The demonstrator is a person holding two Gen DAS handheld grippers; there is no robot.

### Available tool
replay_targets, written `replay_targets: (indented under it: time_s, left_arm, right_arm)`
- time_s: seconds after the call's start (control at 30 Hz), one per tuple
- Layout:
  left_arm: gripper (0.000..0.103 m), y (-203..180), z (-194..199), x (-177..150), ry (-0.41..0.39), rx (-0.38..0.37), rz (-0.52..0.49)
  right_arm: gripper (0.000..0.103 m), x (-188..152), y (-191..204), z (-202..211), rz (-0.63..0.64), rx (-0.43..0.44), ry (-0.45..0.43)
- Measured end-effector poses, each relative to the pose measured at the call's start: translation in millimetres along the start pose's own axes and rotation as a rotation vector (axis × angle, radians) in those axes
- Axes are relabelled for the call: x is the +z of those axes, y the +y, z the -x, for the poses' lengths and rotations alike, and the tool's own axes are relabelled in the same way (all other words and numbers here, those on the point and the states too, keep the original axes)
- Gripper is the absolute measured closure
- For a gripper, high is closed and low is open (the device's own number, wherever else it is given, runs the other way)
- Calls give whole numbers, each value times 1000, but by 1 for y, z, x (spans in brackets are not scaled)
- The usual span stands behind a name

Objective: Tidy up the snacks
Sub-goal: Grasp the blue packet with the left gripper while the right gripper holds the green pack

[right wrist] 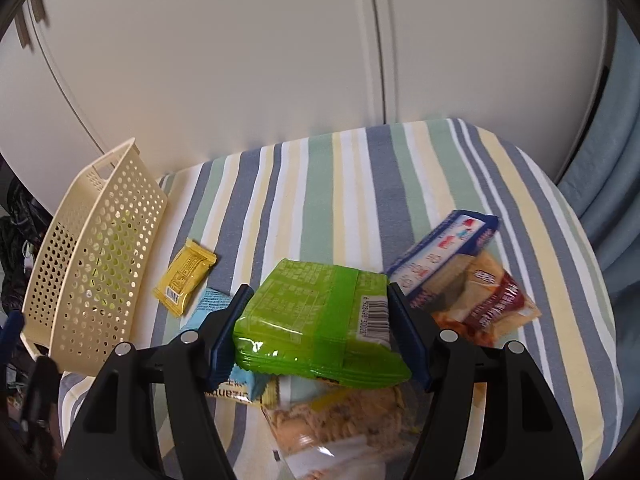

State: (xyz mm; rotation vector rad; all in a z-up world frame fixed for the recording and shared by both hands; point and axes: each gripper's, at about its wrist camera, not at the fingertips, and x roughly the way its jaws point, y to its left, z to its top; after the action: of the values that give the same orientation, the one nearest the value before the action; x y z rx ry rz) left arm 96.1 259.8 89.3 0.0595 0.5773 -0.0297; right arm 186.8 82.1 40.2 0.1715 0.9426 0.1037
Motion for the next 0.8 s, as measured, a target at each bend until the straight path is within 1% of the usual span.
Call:
replay_targets:
  time_s: [0.2, 0.27, 0.4, 0.47, 0.57, 0.63, 0.8]
  left_arm:
    - [3, -23, -8, -1, 41, -96, -49]
    - [3, -26, -13, 0, 71, -153, -34]
    - [3, -32, -32, 3, 167, -312, 34]
    - [3, -36, -47, 2, 212, -357, 47]
    - [3, -45, -67, 1, 274, -372, 44]
    - [3, -51, -81, 1, 314, -368, 42]
    - [3, -55, -119, -3, 422, -395, 79]
  right_arm:
    - [36, -6, -34, 15, -58, 13, -43]
    - [36, -8, -43, 22, -73, 4, -61]
    - [36, -17, -65, 28, -114, -2, -79]
    - [36, -23, -74, 27, -134, -1, -75]
    - [36, -29, -85, 24, -161, 5, -69]
    - [36, -31, -90, 23, -173, 11, -70]
    - [36, -34, -100, 25, -194, 27, -76]
